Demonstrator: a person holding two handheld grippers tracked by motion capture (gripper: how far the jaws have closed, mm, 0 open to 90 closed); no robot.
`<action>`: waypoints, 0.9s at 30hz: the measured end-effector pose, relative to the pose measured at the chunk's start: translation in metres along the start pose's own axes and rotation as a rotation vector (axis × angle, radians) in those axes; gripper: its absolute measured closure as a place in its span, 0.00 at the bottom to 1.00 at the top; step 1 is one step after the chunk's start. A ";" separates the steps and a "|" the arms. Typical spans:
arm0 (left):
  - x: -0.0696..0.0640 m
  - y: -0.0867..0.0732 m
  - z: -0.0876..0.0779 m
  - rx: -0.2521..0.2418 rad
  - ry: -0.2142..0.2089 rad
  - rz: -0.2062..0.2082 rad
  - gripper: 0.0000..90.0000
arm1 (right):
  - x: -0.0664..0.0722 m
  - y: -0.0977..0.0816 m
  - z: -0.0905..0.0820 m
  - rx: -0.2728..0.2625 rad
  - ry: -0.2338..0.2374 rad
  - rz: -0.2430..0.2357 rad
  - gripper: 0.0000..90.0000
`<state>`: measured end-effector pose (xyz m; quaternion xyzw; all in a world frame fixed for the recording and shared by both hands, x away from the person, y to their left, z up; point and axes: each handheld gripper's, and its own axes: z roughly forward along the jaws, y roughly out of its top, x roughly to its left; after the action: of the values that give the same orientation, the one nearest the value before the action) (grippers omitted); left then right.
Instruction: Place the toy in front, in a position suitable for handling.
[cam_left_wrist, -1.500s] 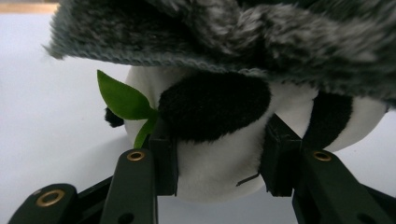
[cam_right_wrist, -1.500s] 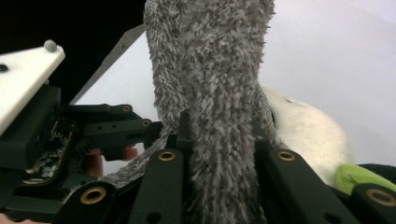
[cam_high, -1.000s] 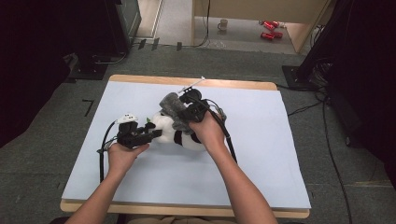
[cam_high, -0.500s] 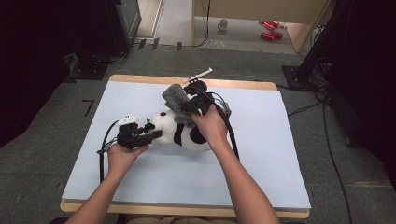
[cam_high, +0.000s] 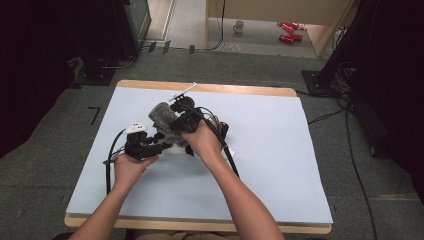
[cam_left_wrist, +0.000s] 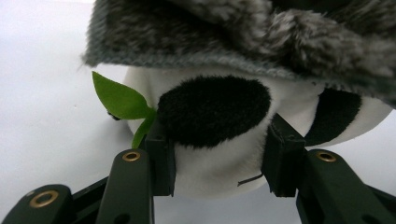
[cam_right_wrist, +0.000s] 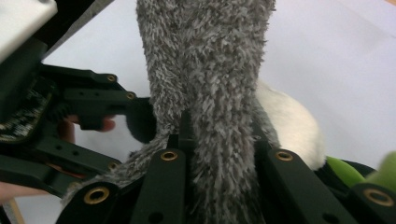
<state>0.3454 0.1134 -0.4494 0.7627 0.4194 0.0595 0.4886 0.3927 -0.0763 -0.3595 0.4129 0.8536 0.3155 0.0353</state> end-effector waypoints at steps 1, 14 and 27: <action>0.000 0.001 0.000 0.010 0.002 0.011 0.60 | -0.003 -0.001 -0.001 0.004 -0.006 -0.004 0.85; 0.012 -0.001 -0.002 0.044 -0.052 0.012 0.60 | -0.037 -0.008 -0.025 0.107 -0.145 -0.002 0.86; 0.013 -0.006 -0.005 0.064 -0.064 0.027 0.60 | -0.077 -0.017 -0.058 -0.011 -0.072 0.142 0.86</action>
<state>0.3475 0.1265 -0.4562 0.7849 0.3950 0.0280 0.4766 0.4129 -0.1696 -0.3381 0.4831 0.8187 0.3071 0.0458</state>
